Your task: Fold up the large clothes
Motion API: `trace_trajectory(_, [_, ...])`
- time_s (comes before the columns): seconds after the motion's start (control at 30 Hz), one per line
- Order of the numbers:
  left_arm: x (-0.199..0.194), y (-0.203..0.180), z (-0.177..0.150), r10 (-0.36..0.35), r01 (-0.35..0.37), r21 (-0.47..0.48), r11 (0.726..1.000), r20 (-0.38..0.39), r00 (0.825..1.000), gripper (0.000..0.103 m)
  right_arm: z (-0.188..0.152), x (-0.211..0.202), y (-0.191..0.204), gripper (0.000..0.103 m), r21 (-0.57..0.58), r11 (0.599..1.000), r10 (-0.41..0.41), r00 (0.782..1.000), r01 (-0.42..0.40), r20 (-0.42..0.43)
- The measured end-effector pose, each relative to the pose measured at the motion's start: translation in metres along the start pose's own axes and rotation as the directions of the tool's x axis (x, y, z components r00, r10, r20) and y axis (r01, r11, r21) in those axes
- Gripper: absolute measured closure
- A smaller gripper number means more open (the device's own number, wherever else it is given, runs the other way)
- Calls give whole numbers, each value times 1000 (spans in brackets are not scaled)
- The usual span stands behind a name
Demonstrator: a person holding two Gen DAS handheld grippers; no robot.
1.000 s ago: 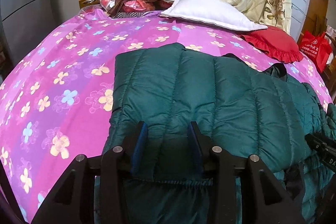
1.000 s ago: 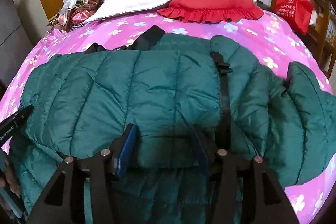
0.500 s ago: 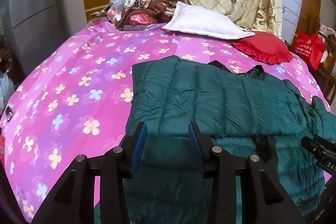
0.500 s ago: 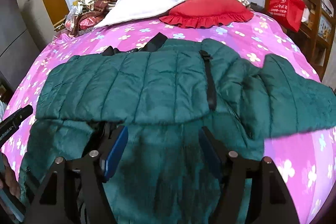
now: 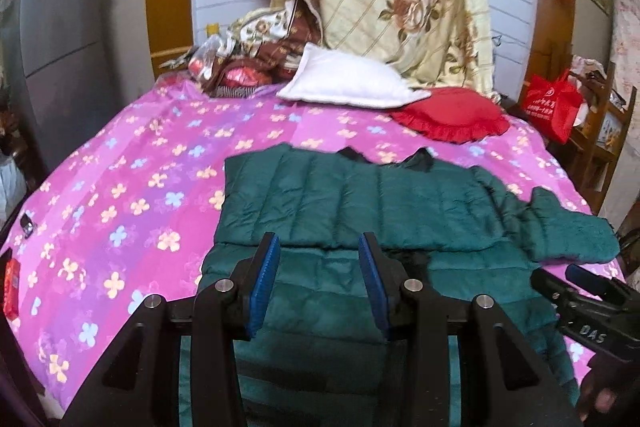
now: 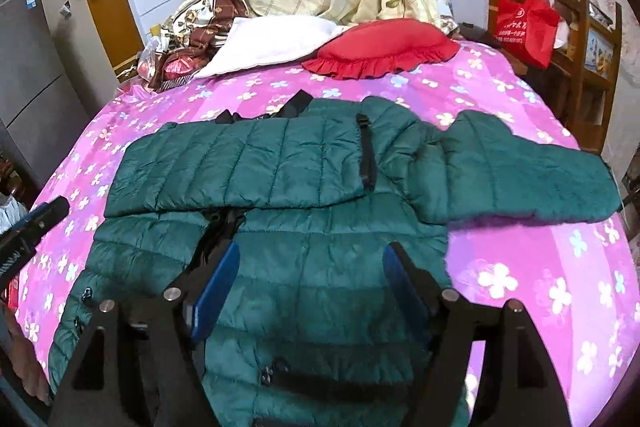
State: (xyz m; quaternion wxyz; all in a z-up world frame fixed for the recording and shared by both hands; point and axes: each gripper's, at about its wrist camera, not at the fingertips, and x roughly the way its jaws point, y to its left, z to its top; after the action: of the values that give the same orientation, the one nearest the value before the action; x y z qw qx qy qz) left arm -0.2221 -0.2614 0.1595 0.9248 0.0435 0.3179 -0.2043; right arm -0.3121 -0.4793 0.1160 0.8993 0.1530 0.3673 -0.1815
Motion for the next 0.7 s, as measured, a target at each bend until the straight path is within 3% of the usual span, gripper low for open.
trace_trajectory(0.2, [-12,-20,3,-40,40,3,999,-9,999,80,0,-16,-14,22,13,1000,-18,1000,18,14])
trace_trajectory(0.7, [-7,-50,-6,-60,61,13,998,-33,998,80,-11,-34,-38,20,23,998,-60,998,59,35])
